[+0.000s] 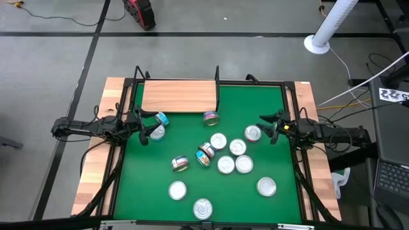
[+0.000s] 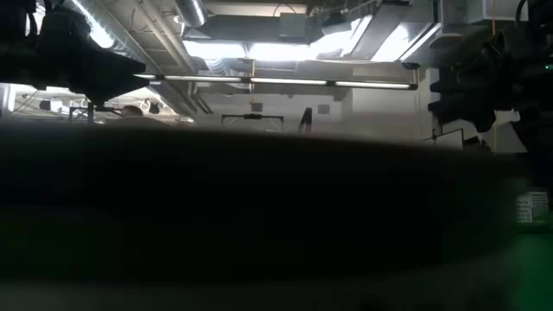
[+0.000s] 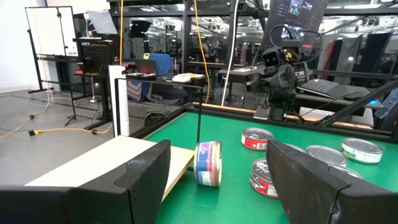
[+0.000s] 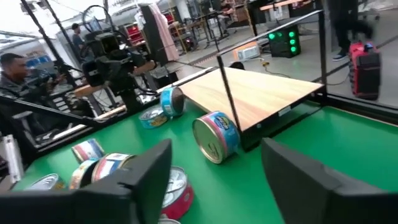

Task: Stack canned seafood by type on shelf
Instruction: Put the blue pink tuna can on the shelf

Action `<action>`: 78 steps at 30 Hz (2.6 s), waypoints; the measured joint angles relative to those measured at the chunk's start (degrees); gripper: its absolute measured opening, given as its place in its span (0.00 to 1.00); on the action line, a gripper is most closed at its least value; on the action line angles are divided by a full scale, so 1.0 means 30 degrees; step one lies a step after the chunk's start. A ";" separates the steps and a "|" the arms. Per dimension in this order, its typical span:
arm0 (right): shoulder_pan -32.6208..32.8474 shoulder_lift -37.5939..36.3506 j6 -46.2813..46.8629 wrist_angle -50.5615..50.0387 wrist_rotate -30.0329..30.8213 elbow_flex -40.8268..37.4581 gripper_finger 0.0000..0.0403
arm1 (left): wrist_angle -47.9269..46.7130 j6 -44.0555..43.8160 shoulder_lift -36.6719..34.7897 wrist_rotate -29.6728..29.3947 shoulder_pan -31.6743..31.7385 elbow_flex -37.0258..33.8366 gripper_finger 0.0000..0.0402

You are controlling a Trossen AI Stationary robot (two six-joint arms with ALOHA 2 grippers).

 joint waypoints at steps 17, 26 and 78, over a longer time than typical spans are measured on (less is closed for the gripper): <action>0.0000 0.6997 -0.5700 0.8906 -0.1899 0.0685 0.80 | 0.0004 -0.0022 0.0003 -0.0003 0.0000 0.0003 0.65; 0.0000 1.4311 -0.9261 0.7833 -0.1914 0.5242 0.80 | 0.0004 -0.0016 -0.0002 -0.0003 0.0001 0.0003 0.65; -0.4262 3.5640 -1.5455 -0.9269 -0.4662 2.6875 0.80 | -0.0011 0.0000 0.0346 -0.0054 0.0007 0.0011 0.65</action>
